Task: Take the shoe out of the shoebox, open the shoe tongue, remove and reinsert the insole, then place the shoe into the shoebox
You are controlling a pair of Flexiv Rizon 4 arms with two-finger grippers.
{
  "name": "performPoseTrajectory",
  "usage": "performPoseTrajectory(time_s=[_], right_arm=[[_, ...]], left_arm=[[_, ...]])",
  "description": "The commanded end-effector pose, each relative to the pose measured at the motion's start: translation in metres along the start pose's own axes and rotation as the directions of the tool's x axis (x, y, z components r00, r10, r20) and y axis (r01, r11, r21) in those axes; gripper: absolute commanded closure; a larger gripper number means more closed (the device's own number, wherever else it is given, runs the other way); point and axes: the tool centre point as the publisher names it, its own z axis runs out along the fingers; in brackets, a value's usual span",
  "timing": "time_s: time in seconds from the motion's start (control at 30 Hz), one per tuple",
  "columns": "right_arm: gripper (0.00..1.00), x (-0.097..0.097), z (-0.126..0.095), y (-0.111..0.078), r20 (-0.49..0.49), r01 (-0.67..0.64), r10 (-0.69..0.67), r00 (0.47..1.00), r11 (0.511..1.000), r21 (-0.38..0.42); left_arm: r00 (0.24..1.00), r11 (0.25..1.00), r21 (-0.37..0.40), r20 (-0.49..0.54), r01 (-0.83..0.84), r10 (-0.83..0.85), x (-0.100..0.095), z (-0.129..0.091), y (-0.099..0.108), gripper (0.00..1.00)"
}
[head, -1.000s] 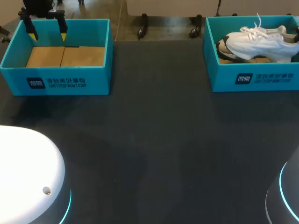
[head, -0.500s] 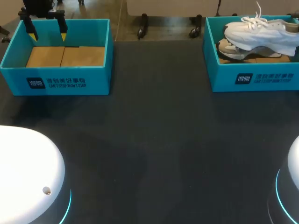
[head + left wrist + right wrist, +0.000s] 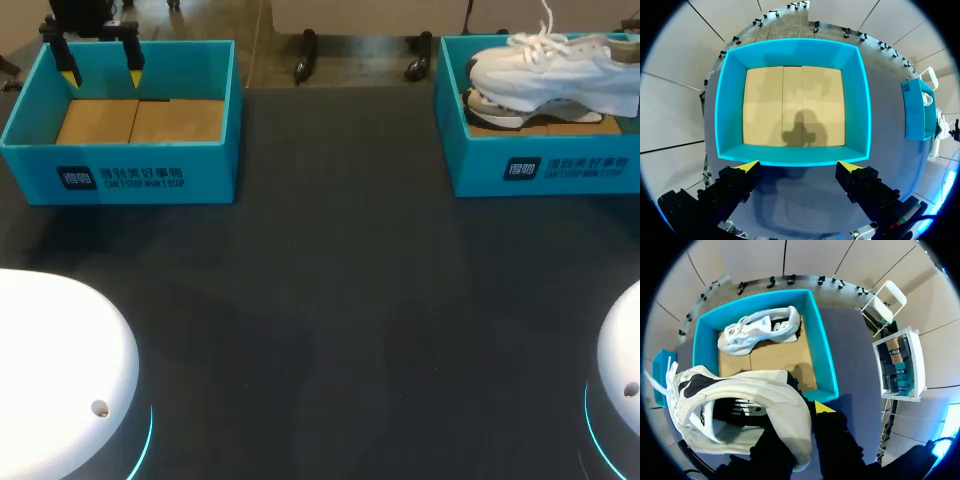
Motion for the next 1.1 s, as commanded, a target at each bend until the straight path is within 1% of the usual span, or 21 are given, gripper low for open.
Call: performPoseTrajectory(time_s=[0.03, 0.1, 0.17, 0.97, 1.0, 1.07, 1.1], right_arm=[[1.00, 0.007, -0.029, -0.045, 0.010, -0.011, 0.012, 1.000, 0.996, -0.092], [1.00, 0.010, -0.036, -0.058, -0.002, -0.014, 0.014, 1.000, 0.995, -0.097], [1.00, 0.015, -0.043, -0.073, 0.021, -0.005, 0.007, 1.000, 0.994, -0.109], [1.00, 0.015, -0.043, -0.073, 0.021, -0.005, 0.007, 1.000, 0.994, -0.109], [1.00, 0.016, -0.039, -0.076, 0.022, -0.017, 0.019, 1.000, 0.995, -0.098], [1.00, 0.021, -0.031, -0.088, 0.018, -0.008, 0.010, 1.000, 0.995, -0.100], [1.00, 0.023, -0.027, -0.094, 0.014, -0.011, 0.013, 1.000, 0.996, -0.089]], left_arm=[[1.000, 1.000, -0.001, 0.001, 0.000, 0.000, 0.000, -0.001, 0.000, 0.00], [1.000, 1.000, -0.001, 0.001, 0.000, 0.000, 0.000, -0.001, 0.000, 0.00], [1.000, 1.000, -0.001, 0.001, 0.000, 0.000, 0.000, -0.001, 0.000, 0.00], [1.000, 1.000, -0.001, 0.001, 0.000, 0.000, 0.000, -0.001, 0.000, 0.00], [1.000, 1.000, -0.001, 0.001, 0.000, 0.000, 0.000, -0.001, 0.000, 0.00], [1.000, 1.000, -0.001, 0.001, 0.000, 0.000, 0.000, -0.001, 0.000, 0.00], [1.000, 1.000, -0.001, 0.001, 0.000, 0.000, 0.000, -0.001, 0.000, 0.00]])
